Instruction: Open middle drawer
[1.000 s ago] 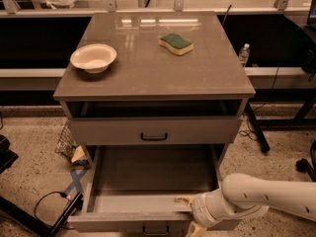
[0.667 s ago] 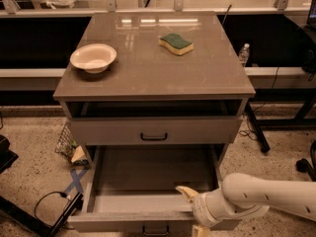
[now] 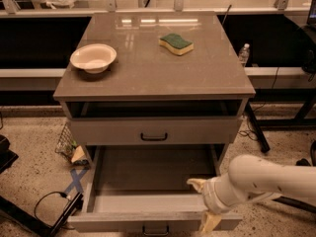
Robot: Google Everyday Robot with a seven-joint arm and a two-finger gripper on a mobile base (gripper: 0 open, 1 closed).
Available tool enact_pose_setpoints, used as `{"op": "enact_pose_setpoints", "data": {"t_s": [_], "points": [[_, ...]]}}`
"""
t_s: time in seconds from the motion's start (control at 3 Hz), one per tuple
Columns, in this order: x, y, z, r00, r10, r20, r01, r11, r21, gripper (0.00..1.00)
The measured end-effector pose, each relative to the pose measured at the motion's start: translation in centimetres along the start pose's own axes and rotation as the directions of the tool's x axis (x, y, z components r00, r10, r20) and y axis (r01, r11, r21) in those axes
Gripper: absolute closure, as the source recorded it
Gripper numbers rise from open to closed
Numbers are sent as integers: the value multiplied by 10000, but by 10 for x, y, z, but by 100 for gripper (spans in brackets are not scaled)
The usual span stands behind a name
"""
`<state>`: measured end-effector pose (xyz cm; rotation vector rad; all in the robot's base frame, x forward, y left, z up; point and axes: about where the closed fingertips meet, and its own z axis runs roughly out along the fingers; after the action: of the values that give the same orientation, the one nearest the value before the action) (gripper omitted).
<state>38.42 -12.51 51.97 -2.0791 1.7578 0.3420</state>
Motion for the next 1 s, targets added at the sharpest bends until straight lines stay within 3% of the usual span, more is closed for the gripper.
{"op": "enact_pose_setpoints", "data": {"t_s": [0.33, 0.67, 1.0], "points": [[15, -35, -58, 9960, 340, -824, -269, 9959, 865, 41], [43, -70, -82, 9940, 367, -1034, -162, 9812, 1923, 64], [90, -75, -51, 9874, 800, -1362, -414, 9631, 2659, 95]]}}
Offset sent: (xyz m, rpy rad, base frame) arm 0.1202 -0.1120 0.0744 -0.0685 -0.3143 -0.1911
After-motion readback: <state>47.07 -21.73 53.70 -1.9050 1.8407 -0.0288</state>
